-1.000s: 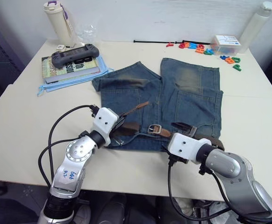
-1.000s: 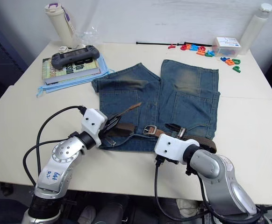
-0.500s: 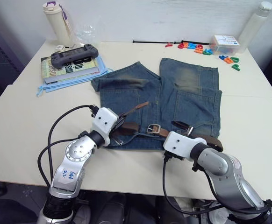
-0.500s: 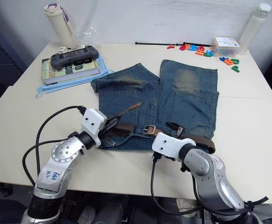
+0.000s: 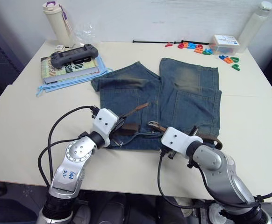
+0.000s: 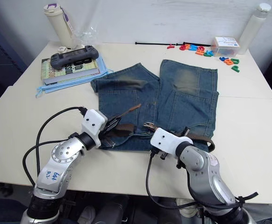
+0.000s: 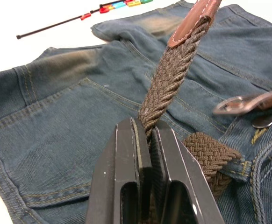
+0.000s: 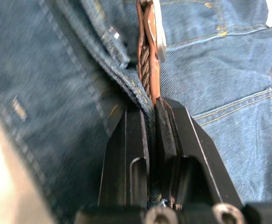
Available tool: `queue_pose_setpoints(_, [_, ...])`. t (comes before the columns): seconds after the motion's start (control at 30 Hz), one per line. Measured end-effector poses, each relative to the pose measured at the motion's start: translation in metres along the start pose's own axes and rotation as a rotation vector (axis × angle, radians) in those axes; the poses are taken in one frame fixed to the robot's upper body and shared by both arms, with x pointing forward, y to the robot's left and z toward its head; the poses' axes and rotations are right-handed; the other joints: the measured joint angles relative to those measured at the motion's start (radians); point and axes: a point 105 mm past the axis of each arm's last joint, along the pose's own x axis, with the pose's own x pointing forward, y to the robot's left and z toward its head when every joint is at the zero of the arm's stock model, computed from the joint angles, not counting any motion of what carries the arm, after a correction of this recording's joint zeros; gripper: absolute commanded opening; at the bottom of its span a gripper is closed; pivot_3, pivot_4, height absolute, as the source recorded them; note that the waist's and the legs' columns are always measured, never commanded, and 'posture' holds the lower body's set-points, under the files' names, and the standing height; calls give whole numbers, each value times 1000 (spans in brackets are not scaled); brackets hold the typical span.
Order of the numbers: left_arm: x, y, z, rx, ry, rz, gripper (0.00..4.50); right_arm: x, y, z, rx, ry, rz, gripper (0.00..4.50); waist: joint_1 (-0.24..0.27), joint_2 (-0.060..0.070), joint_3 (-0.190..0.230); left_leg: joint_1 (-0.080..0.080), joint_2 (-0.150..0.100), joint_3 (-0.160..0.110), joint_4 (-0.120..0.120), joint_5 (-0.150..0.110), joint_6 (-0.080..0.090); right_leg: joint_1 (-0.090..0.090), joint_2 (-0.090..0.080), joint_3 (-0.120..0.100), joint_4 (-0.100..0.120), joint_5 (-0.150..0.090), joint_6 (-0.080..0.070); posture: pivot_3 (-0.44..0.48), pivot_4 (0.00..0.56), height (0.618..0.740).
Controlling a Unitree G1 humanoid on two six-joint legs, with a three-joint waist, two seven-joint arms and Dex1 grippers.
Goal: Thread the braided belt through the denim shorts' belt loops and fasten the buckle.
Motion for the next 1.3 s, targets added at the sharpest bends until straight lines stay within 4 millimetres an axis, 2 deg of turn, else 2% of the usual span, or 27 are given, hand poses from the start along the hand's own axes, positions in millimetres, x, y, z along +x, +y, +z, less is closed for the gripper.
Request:
queue_pose_setpoints(0.17, [0, -4, -13, -26, 84, -24, 0, -1, -10, 16, 124, -32, -47, 57, 0, 0, 0, 0, 1, 0, 0, 0, -1, 0, 5, 0, 0, 0, 0, 0, 150, 655])
queue_pose_setpoints(0.27, [2, -3, -21, -66, 167, -34, 0, -1, -5, 14, 196, -6, -38, 57, 1, 0, 0, 0, 1, -1, 0, 0, -1, 0, 6, 0, 0, 0, 0, 0, 150, 655])
queue_pose_setpoints(0.5, [6, -6, -25, -87, 244, -63, 0, 0, 0, 11, 221, 29, -30, 57, 0, 1, -1, 1, 1, 0, 0, 0, -1, 1, 6, 1, 1, 0, 0, 0, 150, 655])
queue_pose_setpoints(1.0, [9, -11, -25, -87, 269, -101, 0, 0, -4, 24, 292, -16, -52, 57, 1, 1, -1, 2, 1, -1, 0, 0, -1, 1, 6, 1, 1, 0, 0, 0, 150, 655])
queue_pose_setpoints(1.3, [17, -15, -21, -141, 248, -101, 0, 0, 2, 24, 280, -13, -16, 57, 1, 1, -1, 2, 1, -1, 0, 0, -1, 1, 6, 1, 1, 0, 0, 0, 150, 655])
